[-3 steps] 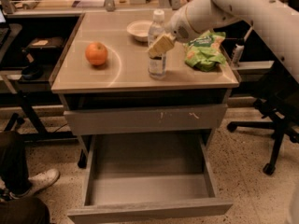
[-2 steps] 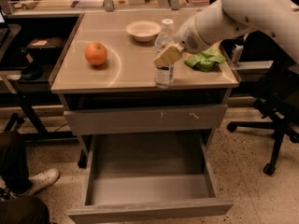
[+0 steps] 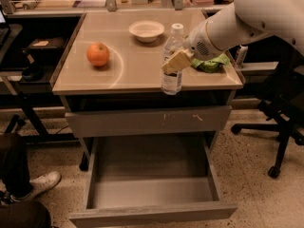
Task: Place blue plastic bottle into middle drawer
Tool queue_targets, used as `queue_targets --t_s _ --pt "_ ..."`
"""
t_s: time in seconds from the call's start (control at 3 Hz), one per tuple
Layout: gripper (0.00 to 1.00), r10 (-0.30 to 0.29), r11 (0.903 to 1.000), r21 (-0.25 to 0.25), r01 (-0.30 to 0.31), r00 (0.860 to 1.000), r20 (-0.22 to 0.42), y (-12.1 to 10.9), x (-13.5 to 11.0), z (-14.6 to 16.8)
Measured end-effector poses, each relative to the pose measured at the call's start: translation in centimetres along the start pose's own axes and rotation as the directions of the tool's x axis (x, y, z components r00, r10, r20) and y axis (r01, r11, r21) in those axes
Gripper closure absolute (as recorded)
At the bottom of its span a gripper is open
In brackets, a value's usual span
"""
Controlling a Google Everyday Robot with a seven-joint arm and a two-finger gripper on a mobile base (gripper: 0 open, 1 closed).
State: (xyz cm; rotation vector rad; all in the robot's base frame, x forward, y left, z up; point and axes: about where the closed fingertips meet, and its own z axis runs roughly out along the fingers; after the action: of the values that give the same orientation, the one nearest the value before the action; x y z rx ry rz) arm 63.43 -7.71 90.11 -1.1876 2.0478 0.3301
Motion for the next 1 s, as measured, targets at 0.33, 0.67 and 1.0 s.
queue_targets --t_s 0.33,0.67,1.0 --pt "1.00 0.023 0.9997 -0.008 -0.023 1.000 -0.008 0.58 0.58 -0.27" --pt "1.00 0.029 0.9996 -0.007 -0.029 1.000 -0.003 0.73 0.34 -0.54" --pt "1.00 0.052 0.9985 -0.014 -0.052 0.999 -0.013 1.48 1.00 -0.66"
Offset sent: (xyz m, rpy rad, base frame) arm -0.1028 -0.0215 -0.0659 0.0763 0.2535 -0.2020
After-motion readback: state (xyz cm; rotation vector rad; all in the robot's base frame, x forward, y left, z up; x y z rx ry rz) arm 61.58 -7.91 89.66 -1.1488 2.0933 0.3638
